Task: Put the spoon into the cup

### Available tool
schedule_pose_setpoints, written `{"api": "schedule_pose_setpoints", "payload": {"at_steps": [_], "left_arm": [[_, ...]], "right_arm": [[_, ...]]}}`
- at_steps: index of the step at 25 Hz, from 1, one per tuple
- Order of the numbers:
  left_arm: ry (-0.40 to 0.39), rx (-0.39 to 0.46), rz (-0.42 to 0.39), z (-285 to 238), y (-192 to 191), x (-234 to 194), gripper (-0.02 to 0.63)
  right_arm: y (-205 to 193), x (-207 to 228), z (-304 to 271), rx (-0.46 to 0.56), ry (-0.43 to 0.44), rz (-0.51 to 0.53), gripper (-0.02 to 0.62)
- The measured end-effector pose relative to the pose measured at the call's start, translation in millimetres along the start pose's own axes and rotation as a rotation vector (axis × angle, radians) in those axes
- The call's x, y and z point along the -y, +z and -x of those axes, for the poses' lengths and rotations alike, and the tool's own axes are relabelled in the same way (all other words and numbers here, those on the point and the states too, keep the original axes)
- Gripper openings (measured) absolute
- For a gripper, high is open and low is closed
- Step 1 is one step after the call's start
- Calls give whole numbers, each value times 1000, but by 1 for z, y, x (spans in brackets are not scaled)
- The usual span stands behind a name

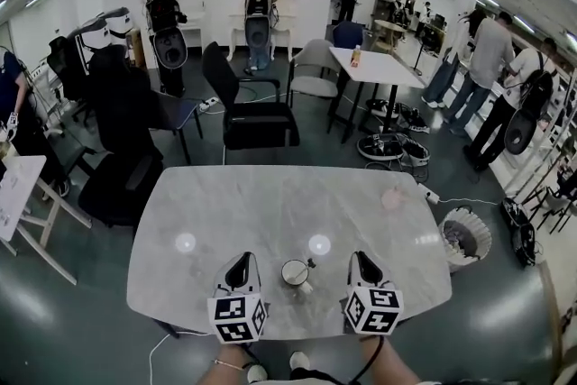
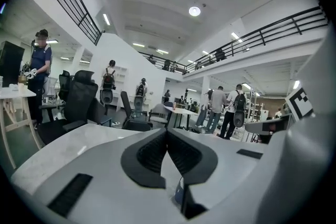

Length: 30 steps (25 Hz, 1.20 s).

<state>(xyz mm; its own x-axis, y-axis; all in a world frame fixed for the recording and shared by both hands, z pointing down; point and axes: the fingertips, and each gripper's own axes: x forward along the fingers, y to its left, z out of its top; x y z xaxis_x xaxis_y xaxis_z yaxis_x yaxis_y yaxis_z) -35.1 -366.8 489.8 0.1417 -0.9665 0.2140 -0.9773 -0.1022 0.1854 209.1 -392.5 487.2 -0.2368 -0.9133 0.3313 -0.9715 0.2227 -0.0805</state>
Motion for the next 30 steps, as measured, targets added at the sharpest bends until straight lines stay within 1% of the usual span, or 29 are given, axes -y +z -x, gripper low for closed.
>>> {"api": "schedule_pose_setpoints", "payload": {"at_steps": [4,8,13,18,30], "left_arm": [[-31,30,-21,-10,16,7,18],[-40,42,-33,-14,21,11,18],[-45,32,-40,-16,18,13,18],[-53,33,-53,-16,18,13,18],[-51,20,-53,-12,14,8,18]], "right_arm": [[17,11,10,43,-29,5,44],[19,16,16,63,-36,-10,38],[14,13,16,43,-33,16,31],[12,9,13,42,-36,-5,31],[10,5,16,45,-39,1,31]]}}
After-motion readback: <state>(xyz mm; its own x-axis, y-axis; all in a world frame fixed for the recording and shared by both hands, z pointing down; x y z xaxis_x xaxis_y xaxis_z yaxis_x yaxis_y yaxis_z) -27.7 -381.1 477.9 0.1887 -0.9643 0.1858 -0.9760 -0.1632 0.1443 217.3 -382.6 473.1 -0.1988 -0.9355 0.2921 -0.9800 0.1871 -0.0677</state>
